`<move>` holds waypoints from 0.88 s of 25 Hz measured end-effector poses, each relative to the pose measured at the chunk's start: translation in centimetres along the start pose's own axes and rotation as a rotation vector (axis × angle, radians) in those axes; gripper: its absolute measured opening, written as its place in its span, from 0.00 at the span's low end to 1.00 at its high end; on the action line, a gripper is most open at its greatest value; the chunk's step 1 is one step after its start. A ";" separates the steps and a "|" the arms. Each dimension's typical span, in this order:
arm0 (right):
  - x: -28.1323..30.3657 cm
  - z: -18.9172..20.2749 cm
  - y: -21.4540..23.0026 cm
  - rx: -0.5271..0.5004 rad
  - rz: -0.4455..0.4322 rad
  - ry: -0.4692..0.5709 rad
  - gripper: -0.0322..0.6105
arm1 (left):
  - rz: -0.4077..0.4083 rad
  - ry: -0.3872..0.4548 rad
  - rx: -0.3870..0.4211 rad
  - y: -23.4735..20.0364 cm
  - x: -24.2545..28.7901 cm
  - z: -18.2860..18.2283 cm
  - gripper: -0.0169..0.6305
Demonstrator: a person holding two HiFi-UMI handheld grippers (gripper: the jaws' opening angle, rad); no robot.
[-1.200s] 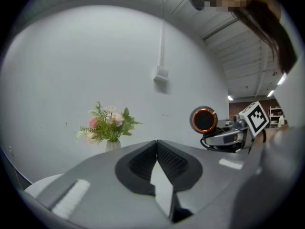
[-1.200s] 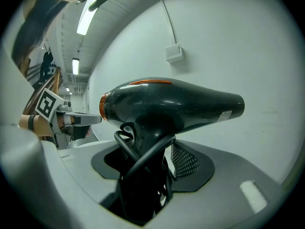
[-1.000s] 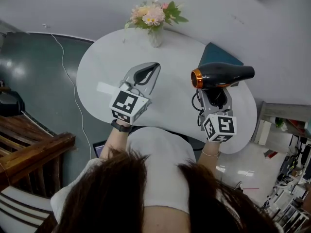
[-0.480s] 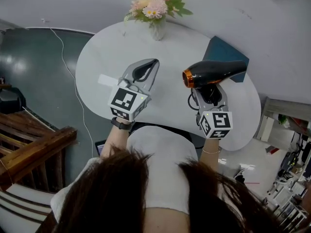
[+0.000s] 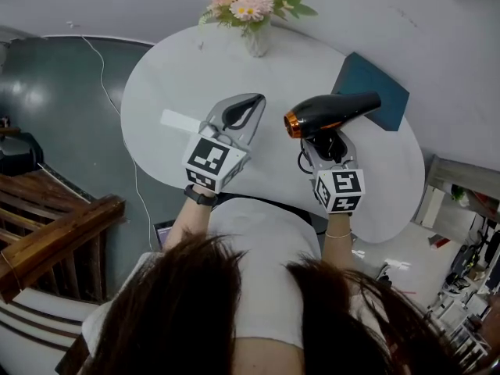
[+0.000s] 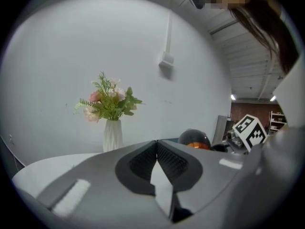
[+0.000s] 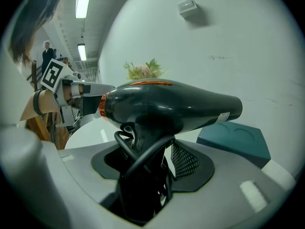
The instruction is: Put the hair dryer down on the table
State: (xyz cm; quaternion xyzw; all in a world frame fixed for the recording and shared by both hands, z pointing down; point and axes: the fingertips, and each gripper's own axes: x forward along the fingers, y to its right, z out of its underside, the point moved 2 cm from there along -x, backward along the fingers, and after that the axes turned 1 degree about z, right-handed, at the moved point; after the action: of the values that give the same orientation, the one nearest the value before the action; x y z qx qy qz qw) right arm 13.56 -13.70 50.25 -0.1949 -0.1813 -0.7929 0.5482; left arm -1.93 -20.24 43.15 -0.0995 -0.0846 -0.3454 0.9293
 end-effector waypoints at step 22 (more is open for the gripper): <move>5.1 8.3 -2.7 0.013 -0.073 -0.212 0.45 | 0.016 -0.067 -0.044 0.3 0.4 4.3 0.12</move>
State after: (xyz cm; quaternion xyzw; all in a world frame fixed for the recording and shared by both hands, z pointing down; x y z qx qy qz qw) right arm 10.33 -12.70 59.78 -0.2672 -0.2504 -0.7861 0.4979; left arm -1.79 -19.19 47.39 -0.1322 -0.1075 -0.3362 0.9262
